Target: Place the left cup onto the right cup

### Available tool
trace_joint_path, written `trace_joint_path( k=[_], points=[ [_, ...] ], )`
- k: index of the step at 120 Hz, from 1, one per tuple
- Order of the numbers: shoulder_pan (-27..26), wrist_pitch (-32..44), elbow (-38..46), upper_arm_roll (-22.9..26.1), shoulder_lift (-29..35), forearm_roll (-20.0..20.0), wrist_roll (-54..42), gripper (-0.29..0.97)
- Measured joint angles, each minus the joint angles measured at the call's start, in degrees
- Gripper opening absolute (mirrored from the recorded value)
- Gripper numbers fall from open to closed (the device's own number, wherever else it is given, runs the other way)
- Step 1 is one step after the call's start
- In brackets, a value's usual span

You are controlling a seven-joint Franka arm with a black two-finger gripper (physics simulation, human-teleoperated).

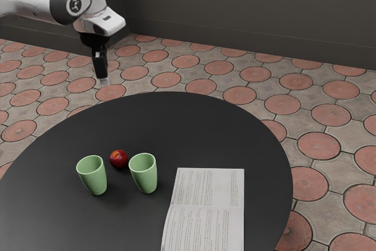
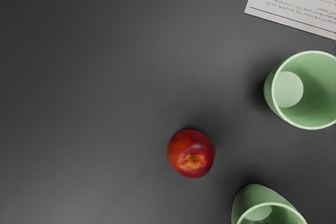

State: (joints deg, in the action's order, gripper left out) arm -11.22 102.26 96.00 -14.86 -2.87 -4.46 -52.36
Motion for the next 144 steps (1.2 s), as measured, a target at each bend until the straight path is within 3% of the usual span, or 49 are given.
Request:
trace_joint_path(
  k=[23, 85, 144],
  points=[
    [-0.1, 0.1, 3.2, 0.0, 1.3, 0.2, 0.1, 0.68],
    [1.8, 14.9, 24.2, 1.2, 3.8, -3.8, 3.9, 0.68],
    [4.4, 25.3, 31.8, 1.2, 1.9, -4.3, 6.1, 0.68]
  ],
)
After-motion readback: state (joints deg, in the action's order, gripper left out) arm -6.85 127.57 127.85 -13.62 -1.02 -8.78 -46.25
